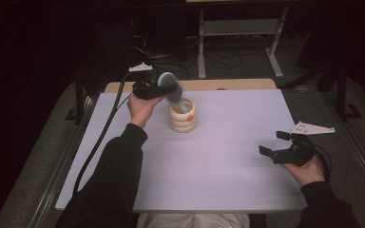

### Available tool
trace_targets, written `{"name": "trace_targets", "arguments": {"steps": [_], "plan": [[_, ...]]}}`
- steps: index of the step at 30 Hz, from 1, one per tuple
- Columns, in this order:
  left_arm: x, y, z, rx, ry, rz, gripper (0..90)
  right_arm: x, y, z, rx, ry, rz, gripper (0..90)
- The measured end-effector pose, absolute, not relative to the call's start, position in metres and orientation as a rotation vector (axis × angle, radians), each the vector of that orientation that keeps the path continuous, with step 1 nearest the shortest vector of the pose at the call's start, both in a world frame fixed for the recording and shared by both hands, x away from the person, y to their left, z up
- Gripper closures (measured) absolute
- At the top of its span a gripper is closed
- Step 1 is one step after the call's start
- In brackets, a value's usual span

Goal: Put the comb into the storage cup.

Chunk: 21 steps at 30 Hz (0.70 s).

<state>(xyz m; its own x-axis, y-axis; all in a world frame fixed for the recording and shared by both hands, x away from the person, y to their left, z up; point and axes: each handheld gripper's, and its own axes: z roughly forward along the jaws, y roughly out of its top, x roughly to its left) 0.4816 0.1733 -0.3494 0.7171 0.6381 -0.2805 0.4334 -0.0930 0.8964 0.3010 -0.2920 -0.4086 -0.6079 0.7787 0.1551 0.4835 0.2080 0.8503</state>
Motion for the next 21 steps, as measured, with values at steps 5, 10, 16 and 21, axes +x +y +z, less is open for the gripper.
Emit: {"name": "trace_targets", "arguments": {"steps": [5,10,16,21], "plan": [[0.484,0.175,-0.354,1.690,0.877,0.184,53.2,0.300,-0.293,-0.408,1.190,2.186,1.344,0.0],[0.485,0.176,-0.357,1.702,0.885,0.183,53.0,0.300,-0.293,-0.408,1.192,2.184,1.350,0.0],[0.487,0.177,-0.364,1.675,0.896,0.160,52.1,0.300,-0.294,-0.409,1.201,2.187,1.347,0.0],[0.488,0.178,-0.365,1.675,0.897,0.158,49.7,0.300,-0.295,-0.409,1.204,2.187,1.345,0.0]]}}
